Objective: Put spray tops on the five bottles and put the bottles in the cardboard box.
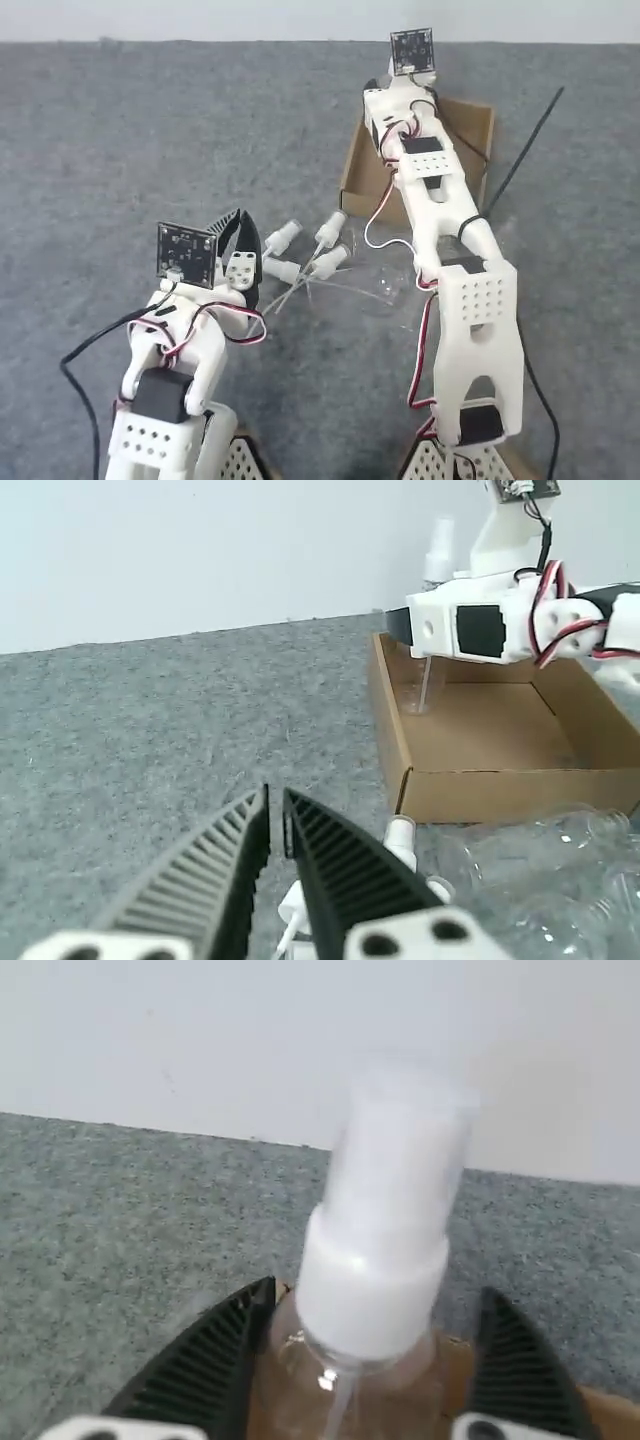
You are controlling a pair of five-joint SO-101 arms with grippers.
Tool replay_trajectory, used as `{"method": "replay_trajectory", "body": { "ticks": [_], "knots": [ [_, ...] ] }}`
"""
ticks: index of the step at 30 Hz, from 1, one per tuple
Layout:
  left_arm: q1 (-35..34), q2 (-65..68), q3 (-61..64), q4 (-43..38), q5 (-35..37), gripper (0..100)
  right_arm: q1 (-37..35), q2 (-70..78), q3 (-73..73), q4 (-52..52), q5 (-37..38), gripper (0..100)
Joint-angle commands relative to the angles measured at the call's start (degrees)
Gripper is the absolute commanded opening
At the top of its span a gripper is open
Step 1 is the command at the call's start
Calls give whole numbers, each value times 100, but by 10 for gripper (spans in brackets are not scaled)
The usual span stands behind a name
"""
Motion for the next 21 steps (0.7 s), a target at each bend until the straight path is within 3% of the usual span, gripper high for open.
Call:
{"method": "replay_trajectory", "body": {
  "ticks": [1,12,21],
  "knots": [
    [-26,-88,-40,-167,-44,11,57,-127,-413,101,97,327],
    [-35,-88,-40,-167,-44,11,110,-488,-422,180,88,322],
    [-26,-88,-40,-176,-44,11,101,-1613,-422,1033,62,322]
  ]
}}
